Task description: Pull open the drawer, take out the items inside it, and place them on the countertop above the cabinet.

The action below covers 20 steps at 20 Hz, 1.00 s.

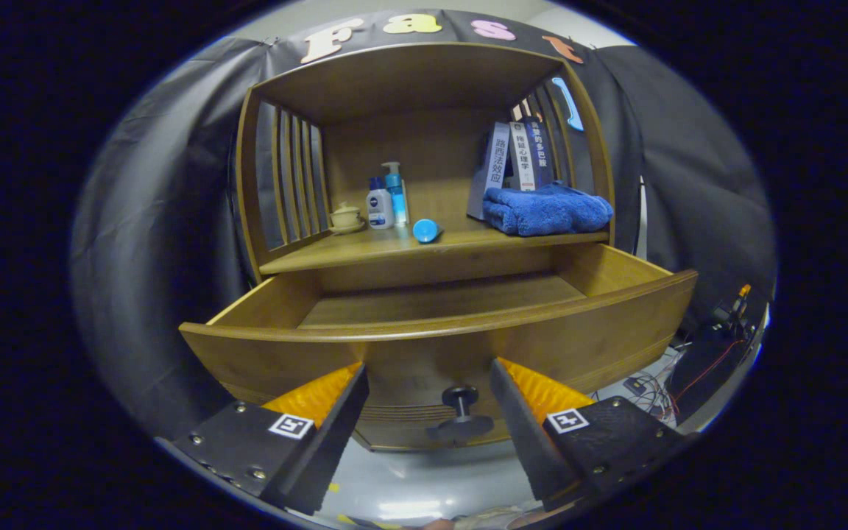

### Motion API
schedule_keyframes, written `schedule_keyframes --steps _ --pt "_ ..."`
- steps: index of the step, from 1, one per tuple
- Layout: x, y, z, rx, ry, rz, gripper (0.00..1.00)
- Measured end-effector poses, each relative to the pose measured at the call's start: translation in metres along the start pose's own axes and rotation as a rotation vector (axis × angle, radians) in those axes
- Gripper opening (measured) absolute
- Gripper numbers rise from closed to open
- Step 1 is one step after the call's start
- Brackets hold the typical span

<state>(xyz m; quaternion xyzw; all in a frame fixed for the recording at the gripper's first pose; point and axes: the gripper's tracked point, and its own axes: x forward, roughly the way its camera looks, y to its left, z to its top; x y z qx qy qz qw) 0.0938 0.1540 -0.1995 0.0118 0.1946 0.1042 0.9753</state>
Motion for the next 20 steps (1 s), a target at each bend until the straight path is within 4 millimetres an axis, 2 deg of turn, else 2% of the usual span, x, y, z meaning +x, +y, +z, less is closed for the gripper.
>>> schedule_keyframes --steps 5,13,20 --pt "0.014 -0.001 0.002 0.001 0.022 0.008 1.00" --pt "0.053 0.005 0.010 0.006 0.049 -0.011 1.00" --pt "0.074 -0.005 0.003 0.035 0.084 -0.017 1.00"
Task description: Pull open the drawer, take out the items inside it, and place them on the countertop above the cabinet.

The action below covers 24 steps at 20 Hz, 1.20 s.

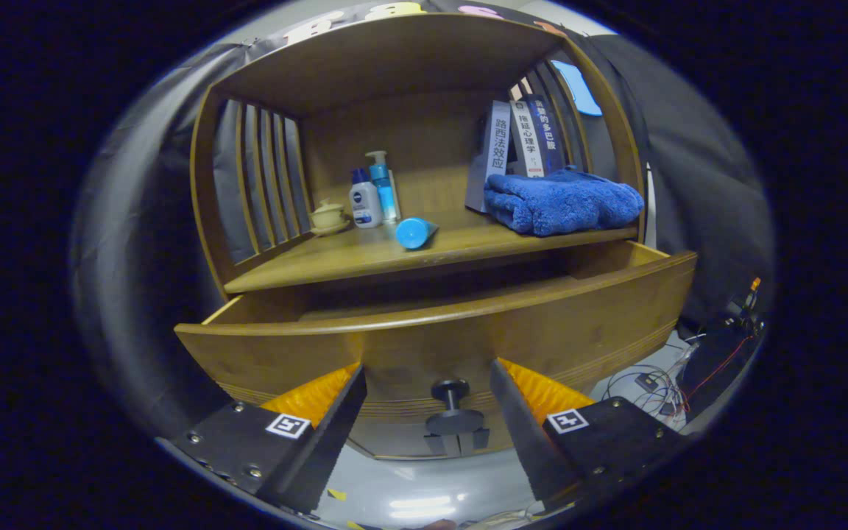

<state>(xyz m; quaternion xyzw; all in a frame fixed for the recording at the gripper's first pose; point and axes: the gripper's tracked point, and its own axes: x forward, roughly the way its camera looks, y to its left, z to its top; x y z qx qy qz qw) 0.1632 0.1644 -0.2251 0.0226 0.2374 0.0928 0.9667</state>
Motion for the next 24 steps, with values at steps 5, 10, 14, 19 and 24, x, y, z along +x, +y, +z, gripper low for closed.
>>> schedule_keyframes --steps 5,10,14,19,24 --pt "0.018 0.003 0.011 -0.037 0.006 -0.012 1.00" --pt "0.035 0.006 0.018 -0.051 0.014 -0.017 1.00" --pt "0.047 0.008 0.022 -0.041 0.013 -0.017 1.00" --pt "0.062 0.008 0.026 -0.005 0.013 -0.033 1.00" --pt "0.070 0.010 0.023 0.007 0.014 -0.064 1.00"
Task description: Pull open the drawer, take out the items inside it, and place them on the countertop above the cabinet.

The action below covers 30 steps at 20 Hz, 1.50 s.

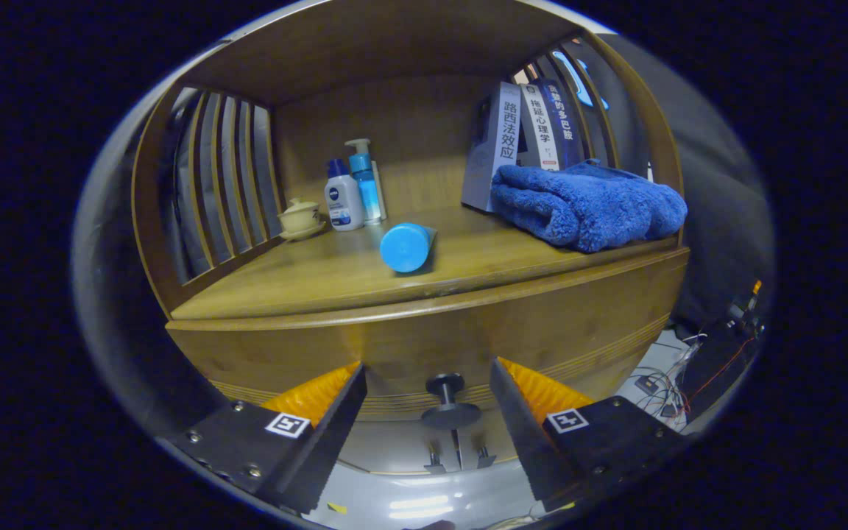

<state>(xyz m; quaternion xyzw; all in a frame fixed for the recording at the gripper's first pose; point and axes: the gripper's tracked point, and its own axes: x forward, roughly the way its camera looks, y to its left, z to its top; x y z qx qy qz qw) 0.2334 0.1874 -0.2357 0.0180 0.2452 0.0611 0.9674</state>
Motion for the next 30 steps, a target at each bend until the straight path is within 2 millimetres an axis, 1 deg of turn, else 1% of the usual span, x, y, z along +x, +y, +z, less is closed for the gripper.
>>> schedule_keyframes --steps 3,4,6,7,10,13,17,19,21,23,25,27,30 --pt "-0.002 -0.005 -0.002 -0.013 0.012 -0.029 1.00" --pt "-0.006 -0.008 0.001 -0.017 0.006 -0.038 1.00" --pt "-0.017 -0.009 0.014 -0.008 -0.030 -0.038 1.00" --pt "-0.024 -0.011 0.022 -0.009 -0.051 -0.038 1.00" --pt "-0.045 -0.022 0.049 -0.031 -0.118 -0.073 1.00" --pt "-0.065 -0.028 0.075 -0.054 -0.172 -0.094 1.00" --pt "-0.100 -0.036 0.115 -0.101 -0.268 -0.127 1.00" --pt "-0.120 -0.043 0.140 -0.114 -0.330 -0.148 1.00" --pt "-0.146 -0.054 0.162 -0.114 -0.394 -0.170 1.00" --pt "-0.171 -0.064 0.178 -0.107 -0.455 -0.185 1.00" --pt "-0.197 -0.082 0.192 -0.100 -0.502 -0.215 1.00" --pt "-0.220 -0.104 0.200 -0.097 -0.538 -0.264 1.00" --pt "-0.245 -0.137 0.200 -0.078 -0.555 -0.332 1.00"
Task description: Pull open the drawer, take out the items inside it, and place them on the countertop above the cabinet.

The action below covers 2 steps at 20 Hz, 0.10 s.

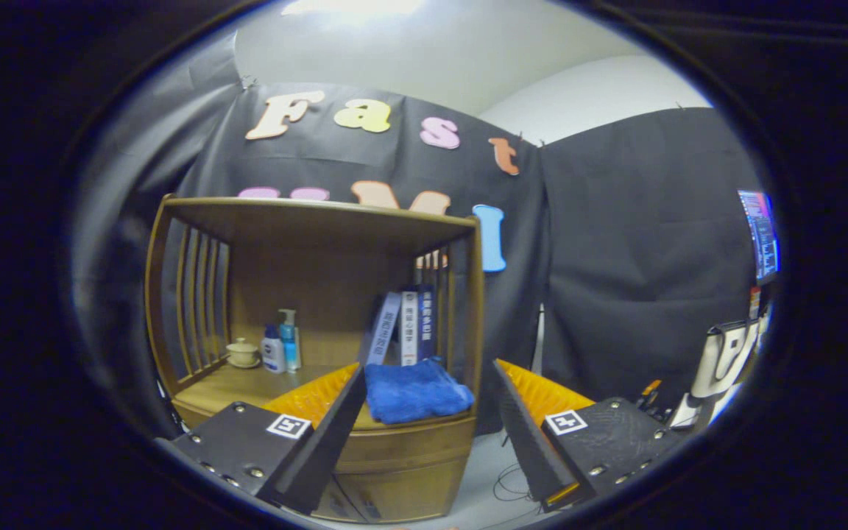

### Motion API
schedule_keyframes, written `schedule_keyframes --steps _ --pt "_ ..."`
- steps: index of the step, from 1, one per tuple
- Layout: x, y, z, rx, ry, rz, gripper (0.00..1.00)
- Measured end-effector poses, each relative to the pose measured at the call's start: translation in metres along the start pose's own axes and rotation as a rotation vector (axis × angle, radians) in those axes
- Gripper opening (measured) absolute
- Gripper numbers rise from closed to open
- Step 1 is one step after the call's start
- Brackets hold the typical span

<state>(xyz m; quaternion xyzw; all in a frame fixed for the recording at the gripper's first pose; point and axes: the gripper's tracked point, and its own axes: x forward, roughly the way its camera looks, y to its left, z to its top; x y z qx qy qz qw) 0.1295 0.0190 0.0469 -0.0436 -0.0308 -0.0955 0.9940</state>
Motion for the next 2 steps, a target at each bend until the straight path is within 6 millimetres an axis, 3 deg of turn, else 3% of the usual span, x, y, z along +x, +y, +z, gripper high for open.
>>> schedule_keyframes --steps 2 --pt "-0.005 -0.025 0.003 -0.009 -0.011 -0.042 1.00"
